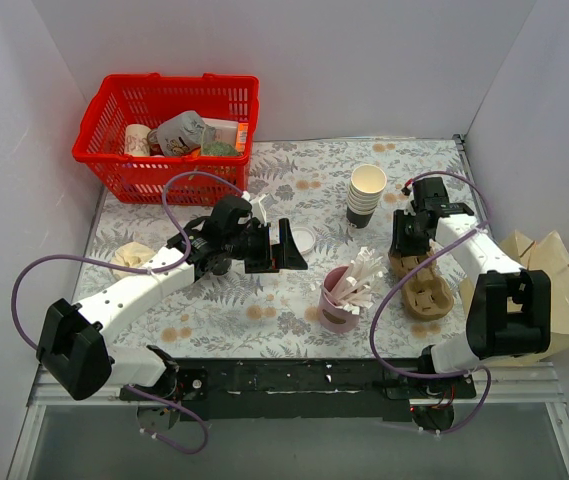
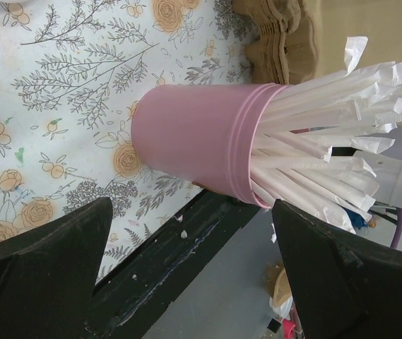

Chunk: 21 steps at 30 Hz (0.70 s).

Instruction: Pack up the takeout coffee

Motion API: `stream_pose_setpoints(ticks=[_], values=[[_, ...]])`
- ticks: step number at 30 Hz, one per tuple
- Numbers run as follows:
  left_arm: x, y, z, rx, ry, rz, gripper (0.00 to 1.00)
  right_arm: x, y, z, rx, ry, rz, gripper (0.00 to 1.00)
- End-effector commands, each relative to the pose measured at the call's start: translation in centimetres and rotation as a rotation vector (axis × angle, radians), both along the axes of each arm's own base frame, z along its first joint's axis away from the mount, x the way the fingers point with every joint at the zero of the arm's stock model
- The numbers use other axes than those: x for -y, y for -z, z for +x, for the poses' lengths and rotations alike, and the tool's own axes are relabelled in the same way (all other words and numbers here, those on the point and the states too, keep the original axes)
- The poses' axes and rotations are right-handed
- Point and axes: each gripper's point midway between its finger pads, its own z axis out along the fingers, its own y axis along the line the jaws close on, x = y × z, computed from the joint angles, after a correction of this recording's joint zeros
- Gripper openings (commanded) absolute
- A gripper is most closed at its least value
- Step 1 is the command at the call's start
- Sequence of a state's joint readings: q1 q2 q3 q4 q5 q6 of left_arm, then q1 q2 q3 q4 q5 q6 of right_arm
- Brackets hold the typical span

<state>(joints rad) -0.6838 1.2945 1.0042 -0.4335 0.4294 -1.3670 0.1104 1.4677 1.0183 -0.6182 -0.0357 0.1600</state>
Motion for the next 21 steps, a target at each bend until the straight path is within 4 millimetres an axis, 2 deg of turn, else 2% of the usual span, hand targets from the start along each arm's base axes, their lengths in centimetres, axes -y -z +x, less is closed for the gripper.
stream_pose_setpoints(ticks=[1, 3, 6, 13, 18, 21], values=[[-0.2, -0.4, 0.0, 0.028, -0.001, 0.005, 0.98, -0.1, -0.4, 0.7, 0.027, -0.009, 0.012, 0.41], [-0.4, -0.5, 0.0, 0.028, -0.01, 0.01, 0.98, 0.0, -0.3, 0.7, 0.027, -0.005, 0.003, 0.4], [-0.5, -0.7, 0.1, 0.032, -0.022, 0.009, 0.98, -0.2, -0.5, 0.6, 0.029, -0.011, 0.016, 0.34], [-0.3, -0.7, 0.2, 0.028, -0.017, 0.005, 0.98, -1.5, -2.4, 0.4, 0.073, -0.061, 0.084, 0.13], [0.0, -0.4, 0.7, 0.026, -0.025, 0.013, 0.98, -3.1, -4.2, -0.1, 0.113, -0.122, 0.171, 0.09], [0.3, -0.2, 1.1, 0.021, -0.025, 0.015, 0.98, -3.7, -5.0, -0.1, 0.141, -0.149, 0.201, 0.04]])
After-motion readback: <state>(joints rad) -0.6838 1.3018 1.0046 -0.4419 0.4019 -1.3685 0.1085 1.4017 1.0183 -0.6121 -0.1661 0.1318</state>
